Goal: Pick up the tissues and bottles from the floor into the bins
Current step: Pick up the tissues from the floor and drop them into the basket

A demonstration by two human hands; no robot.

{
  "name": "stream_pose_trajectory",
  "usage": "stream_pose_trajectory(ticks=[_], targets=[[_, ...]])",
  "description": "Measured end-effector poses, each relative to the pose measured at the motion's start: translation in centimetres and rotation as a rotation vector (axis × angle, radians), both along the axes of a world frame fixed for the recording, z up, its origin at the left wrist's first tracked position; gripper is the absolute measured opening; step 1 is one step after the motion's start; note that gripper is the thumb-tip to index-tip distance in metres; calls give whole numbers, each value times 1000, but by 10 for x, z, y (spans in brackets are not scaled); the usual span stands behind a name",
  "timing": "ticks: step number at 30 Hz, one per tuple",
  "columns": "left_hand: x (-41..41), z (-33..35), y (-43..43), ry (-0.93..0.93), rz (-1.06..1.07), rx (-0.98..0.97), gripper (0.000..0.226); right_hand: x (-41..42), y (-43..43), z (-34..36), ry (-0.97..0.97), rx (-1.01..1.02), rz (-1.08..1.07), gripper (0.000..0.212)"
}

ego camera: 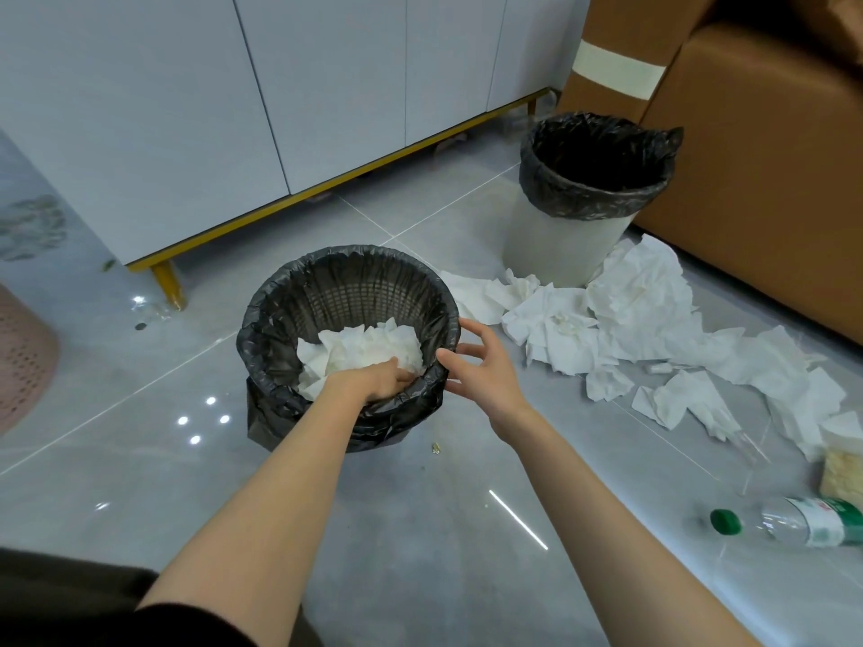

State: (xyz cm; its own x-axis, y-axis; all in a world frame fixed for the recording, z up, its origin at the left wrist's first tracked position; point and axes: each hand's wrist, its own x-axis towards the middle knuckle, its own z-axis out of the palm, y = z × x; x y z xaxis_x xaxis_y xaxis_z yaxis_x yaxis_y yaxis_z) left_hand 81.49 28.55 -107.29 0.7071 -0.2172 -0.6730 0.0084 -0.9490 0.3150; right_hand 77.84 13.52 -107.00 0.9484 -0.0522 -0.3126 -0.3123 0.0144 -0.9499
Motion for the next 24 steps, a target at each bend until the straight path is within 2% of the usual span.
stream_pose_trajectory(ticks=[4, 10, 12, 14, 15, 17, 19, 24], targets=[[2, -9, 3, -143, 37, -135, 38, 2, -1, 0, 55, 68, -17, 42], [-9, 11, 4, -352, 95, -140, 41, -4, -14, 8, 98, 43, -38, 30], [-14, 23, 0, -345, 122, -132, 47, -8, -22, 11, 110, 23, -70, 28], [-21, 35, -8, -317, 76, -132, 67, -11, -29, 14, 116, 7, -92, 27], [-25, 38, -12, -301, 30, -122, 74, -12, -33, 15, 118, 0, -102, 27], [-35, 37, -19, -313, -30, -69, 74, -16, -41, 18, 118, -18, -125, 26], [-44, 26, -23, -390, -21, 1, 71, -20, -48, 19, 119, -33, -139, 24], [-41, 16, -22, -602, 25, 79, 80, -22, -63, 26, 86, -74, -157, 21]])
